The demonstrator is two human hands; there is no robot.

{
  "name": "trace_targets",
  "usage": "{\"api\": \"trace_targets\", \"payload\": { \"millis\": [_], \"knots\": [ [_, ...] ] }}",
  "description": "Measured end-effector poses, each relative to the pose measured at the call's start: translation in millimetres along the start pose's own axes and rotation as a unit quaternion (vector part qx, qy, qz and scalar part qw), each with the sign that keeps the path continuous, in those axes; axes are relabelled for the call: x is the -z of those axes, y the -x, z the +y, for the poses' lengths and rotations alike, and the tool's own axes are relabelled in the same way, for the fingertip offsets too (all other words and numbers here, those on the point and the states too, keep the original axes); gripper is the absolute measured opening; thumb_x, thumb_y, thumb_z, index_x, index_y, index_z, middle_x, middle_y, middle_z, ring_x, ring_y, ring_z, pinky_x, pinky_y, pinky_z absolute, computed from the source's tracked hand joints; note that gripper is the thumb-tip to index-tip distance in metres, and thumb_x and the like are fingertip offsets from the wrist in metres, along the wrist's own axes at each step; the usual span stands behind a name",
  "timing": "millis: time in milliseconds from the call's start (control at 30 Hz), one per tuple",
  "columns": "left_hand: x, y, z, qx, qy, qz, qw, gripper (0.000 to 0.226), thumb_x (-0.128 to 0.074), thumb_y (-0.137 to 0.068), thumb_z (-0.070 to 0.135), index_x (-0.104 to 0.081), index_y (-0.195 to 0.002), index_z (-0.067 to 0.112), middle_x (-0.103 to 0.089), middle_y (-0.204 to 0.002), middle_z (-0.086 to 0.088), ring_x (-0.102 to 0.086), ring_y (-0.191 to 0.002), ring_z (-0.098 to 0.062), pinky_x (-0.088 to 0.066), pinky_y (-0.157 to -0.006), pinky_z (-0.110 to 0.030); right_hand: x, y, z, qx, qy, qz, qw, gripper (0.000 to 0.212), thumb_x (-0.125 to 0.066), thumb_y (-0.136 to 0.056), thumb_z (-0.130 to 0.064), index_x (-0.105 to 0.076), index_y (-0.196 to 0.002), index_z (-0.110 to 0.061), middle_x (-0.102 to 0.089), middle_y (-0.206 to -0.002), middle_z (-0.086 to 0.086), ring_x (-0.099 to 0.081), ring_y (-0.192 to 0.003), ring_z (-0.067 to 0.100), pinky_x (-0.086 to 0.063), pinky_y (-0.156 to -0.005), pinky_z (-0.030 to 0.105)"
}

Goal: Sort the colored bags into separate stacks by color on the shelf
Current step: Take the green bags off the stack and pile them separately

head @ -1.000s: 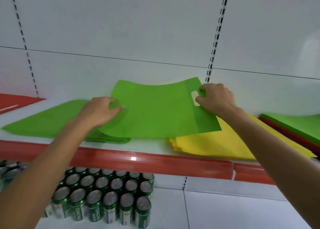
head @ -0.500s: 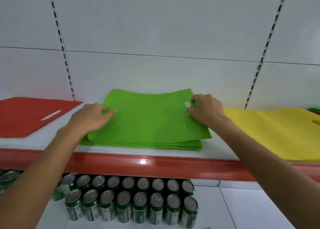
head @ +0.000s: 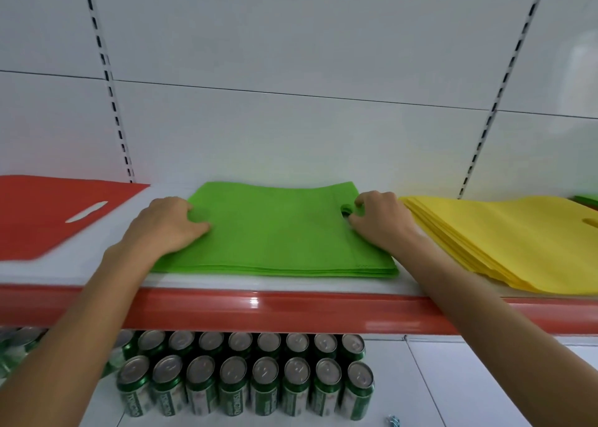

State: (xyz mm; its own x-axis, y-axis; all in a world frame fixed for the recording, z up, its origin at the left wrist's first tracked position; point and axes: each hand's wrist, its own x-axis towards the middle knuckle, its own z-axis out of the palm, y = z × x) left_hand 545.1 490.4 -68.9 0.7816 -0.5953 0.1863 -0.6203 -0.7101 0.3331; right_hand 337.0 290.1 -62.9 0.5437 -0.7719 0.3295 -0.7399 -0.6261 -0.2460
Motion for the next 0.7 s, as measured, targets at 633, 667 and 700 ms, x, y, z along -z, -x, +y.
{"api": "trace_targets", "payload": {
  "millis": [633,667,700],
  "knots": [
    [4.9,15.0,82.5,-0.126,-0.123,0.059,0.983,0.049,-0.042,-0.093,0.045,-0.040,-0.138,0.027,-0.048,-0.139,-0.005,-0.044,-0.126,-0.027,-0.036,-0.098,-0.037,64.0,-0.8,27.9,0.052,-0.008,0.087,0.995,0.038,-0.048,-0.093,-0.033,-0.056,-0.128,-0.018,-0.057,-0.129,0.001,-0.049,-0.121,0.024,-0.040,-0.090,0.032],
    [2.6,17.7,97.8,-0.146,-0.113,0.059,0.981,0.050,-0.041,-0.093,0.046,-0.039,-0.139,0.027,-0.048,-0.139,-0.005,-0.044,-0.127,-0.027,-0.036,-0.099,-0.037,72.9,-1.3,41.9,0.045,-0.005,0.091,0.995,0.039,-0.049,-0.093,-0.034,-0.055,-0.129,-0.020,-0.056,-0.131,0.000,-0.048,-0.122,0.023,-0.040,-0.091,0.032],
    [-0.8,21.4,113.5,-0.165,-0.104,0.055,0.979,0.050,-0.040,-0.093,0.047,-0.038,-0.140,0.027,-0.049,-0.139,-0.004,-0.044,-0.126,-0.027,-0.036,-0.099,-0.037,80.6,-1.0,58.7,0.036,-0.001,0.095,0.995,0.040,-0.050,-0.092,-0.034,-0.054,-0.129,-0.021,-0.055,-0.131,0.000,-0.048,-0.122,0.023,-0.040,-0.090,0.032]
  ]
}}
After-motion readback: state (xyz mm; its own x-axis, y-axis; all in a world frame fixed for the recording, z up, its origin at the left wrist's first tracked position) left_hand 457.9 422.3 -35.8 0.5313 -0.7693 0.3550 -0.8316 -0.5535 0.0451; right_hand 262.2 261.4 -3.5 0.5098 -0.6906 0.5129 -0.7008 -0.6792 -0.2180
